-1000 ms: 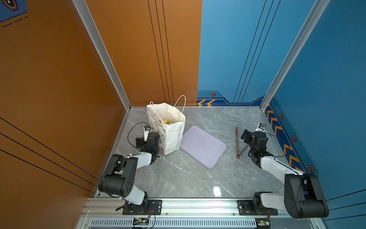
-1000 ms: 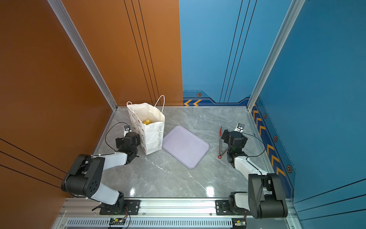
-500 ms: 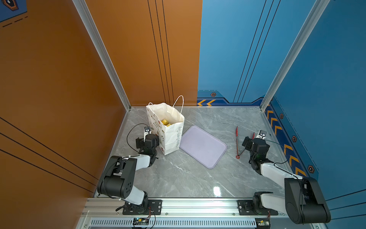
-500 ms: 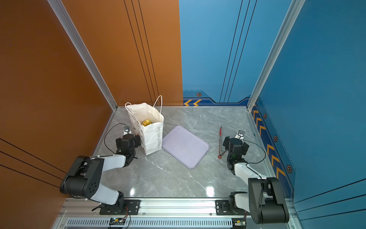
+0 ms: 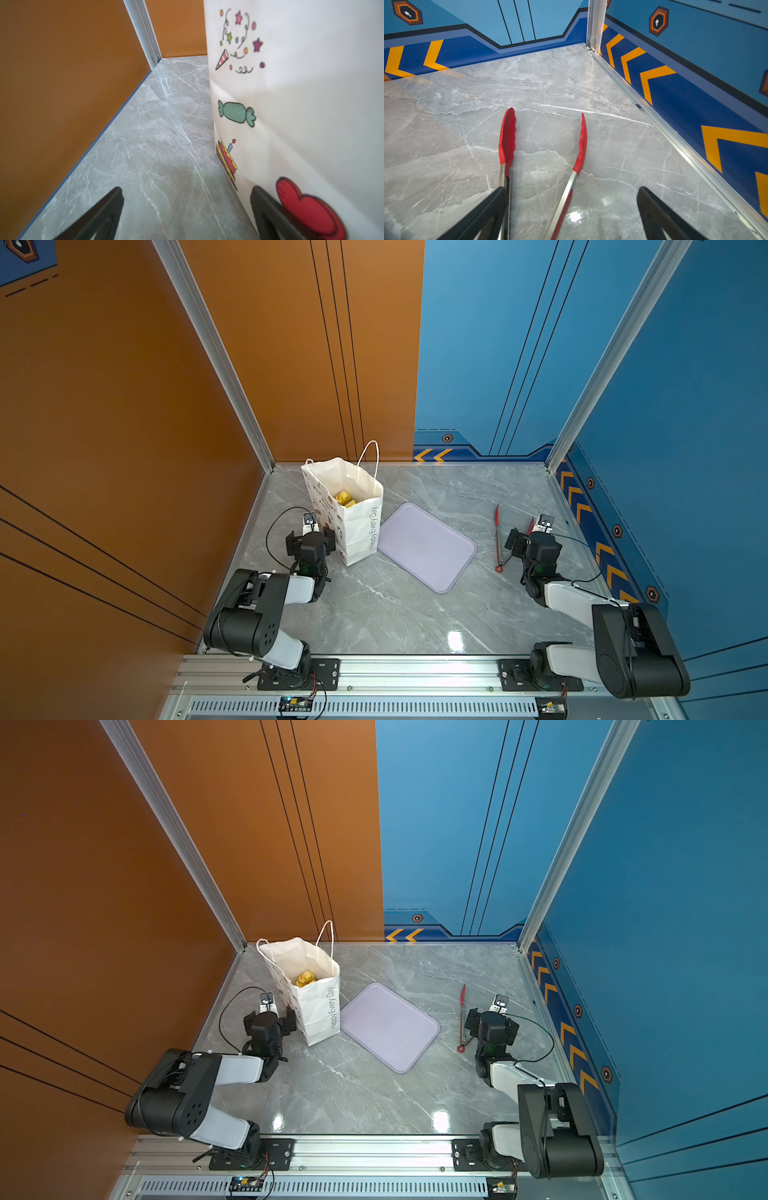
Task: Pack bread into a paper bag
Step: Adjust the paper bag at the center of the board, then reset both arms
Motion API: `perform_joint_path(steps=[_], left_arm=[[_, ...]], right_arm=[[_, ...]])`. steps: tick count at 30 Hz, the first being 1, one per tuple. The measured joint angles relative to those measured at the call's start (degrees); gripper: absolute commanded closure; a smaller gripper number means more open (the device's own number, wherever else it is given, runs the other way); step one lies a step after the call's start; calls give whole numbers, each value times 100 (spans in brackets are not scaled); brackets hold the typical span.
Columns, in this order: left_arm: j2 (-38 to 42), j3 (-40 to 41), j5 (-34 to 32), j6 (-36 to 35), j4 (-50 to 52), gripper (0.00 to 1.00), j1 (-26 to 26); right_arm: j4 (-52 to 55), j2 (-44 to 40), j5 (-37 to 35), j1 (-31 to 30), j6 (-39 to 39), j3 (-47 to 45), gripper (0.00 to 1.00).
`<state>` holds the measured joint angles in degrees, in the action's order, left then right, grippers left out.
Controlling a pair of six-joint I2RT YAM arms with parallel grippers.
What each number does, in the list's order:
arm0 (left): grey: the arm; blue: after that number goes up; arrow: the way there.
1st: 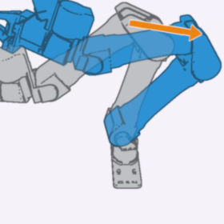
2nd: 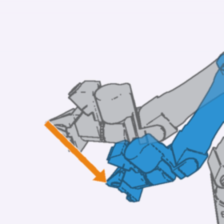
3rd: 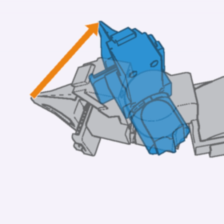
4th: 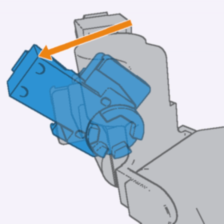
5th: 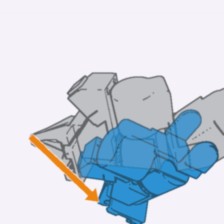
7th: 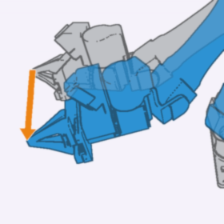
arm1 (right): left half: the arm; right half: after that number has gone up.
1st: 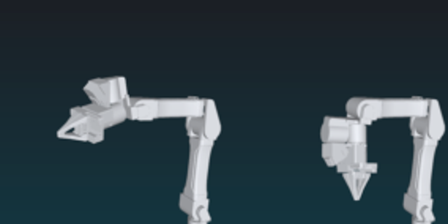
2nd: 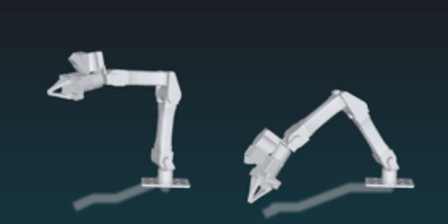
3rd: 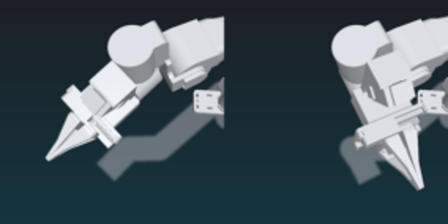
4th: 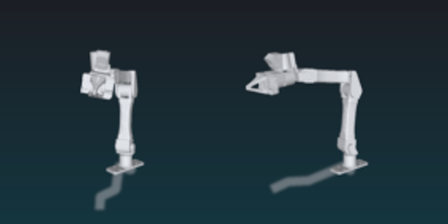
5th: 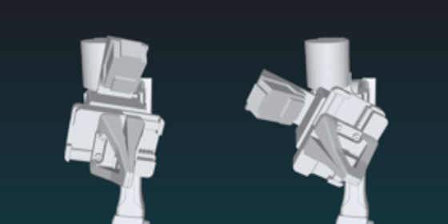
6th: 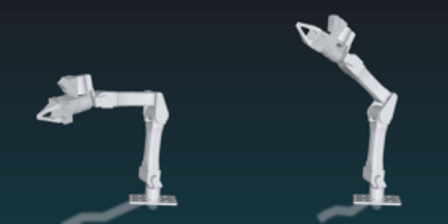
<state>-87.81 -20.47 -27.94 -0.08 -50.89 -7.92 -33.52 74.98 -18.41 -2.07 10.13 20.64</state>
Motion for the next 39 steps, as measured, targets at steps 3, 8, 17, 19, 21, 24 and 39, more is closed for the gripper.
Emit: perform_joint_path(steps=[3, 8, 17, 19, 21, 24, 39], left_arm=[[-7, 22, 28, -22, -116, 2, -11], [-7, 24, 136, -55, -208, 2, 7], [-7, 24, 293, -55, -208, 2, 76], [-7, 24, 317, -55, -205, 2, 81], [-7, 24, 323, -55, -205, 2, 87], [-7, 22, 365, -52, -203, 2, 111], [-7, 17, 522, -35, -155, 2, 195]], right_arm=[[-50, 31, 61, -59, -101, 24, 0], [-173, 46, 133, -240, -310, 35, 0], [-262, 334, 192, -601, -872, 157, 0], [-490, 461, 190, -560, -911, 153, 0], [-509, 691, 212, -501, -929, 256, 0], [-505, 964, 339, -337, -925, 404, 0], [-1255, 1191, 804, -15, -820, 136, 0]])
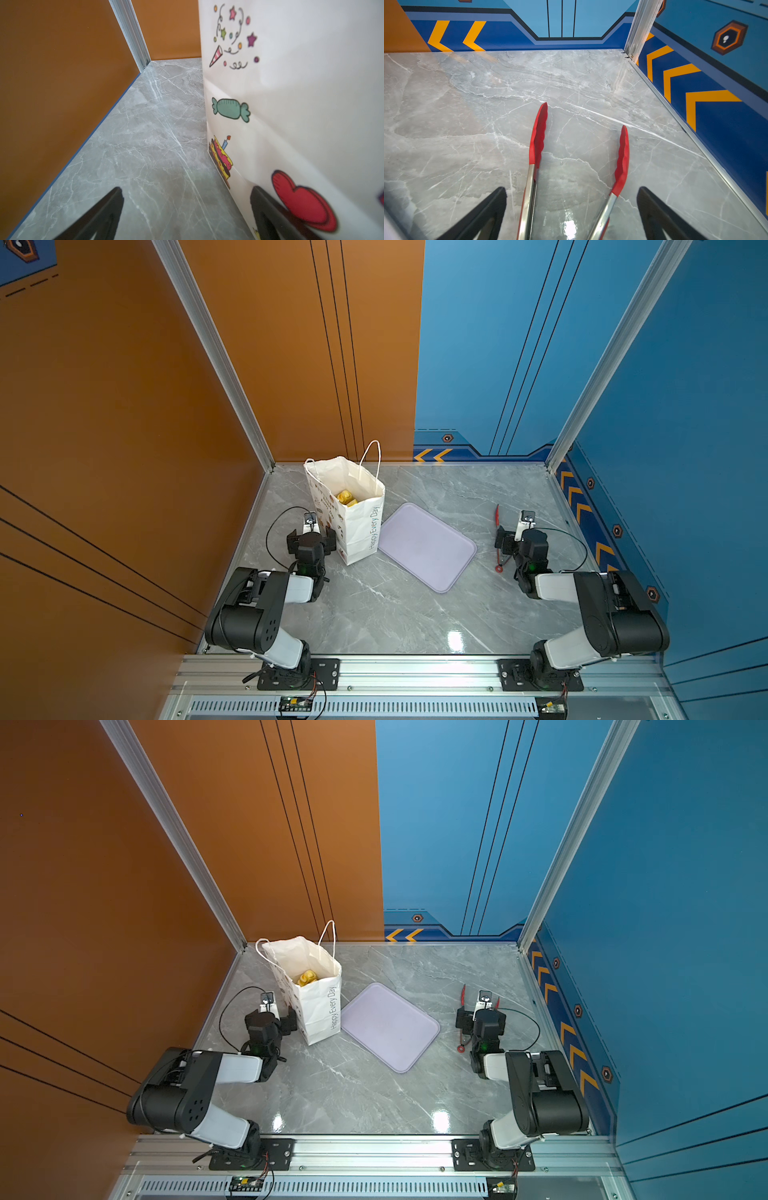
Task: Pack bread into a paper bag
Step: Reset both arms
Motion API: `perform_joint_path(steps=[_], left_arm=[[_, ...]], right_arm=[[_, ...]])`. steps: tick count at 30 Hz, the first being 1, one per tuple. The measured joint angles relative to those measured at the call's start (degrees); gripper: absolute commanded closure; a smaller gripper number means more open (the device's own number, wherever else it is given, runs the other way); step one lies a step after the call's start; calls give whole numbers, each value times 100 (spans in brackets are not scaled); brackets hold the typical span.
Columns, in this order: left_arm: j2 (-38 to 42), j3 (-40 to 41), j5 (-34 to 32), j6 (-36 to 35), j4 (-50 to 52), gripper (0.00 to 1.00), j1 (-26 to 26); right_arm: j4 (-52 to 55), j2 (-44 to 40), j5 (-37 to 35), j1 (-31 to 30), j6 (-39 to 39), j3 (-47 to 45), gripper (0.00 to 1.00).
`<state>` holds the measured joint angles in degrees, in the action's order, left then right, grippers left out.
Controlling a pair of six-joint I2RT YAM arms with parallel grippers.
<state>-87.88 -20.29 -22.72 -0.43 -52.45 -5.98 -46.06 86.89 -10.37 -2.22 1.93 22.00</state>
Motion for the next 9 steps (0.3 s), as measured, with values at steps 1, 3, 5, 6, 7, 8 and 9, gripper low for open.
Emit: perform_joint_path(steps=[1, 3, 5, 6, 7, 8, 9], left_arm=[[0, 0, 20, 0, 4, 2, 9], [0, -2, 42, 2, 22, 2, 11], [0, -2, 55, 2, 44, 2, 33], [0, -2, 66, 2, 50, 2, 33], [0, -4, 76, 2, 57, 2, 37], [0, -4, 92, 2, 63, 2, 44], [0, -4, 96, 2, 76, 2, 46]], right_arm=[[0, 0, 37, 26, 0, 0, 0], [0, 0, 107, 35, 0, 0, 0], [2, 0, 151, 35, 0, 0, 0], [0, 0, 166, 37, 0, 0, 0], [0, 0, 166, 37, 0, 0, 0], [0, 0, 168, 35, 0, 0, 0], [0, 0, 173, 35, 0, 0, 0]])
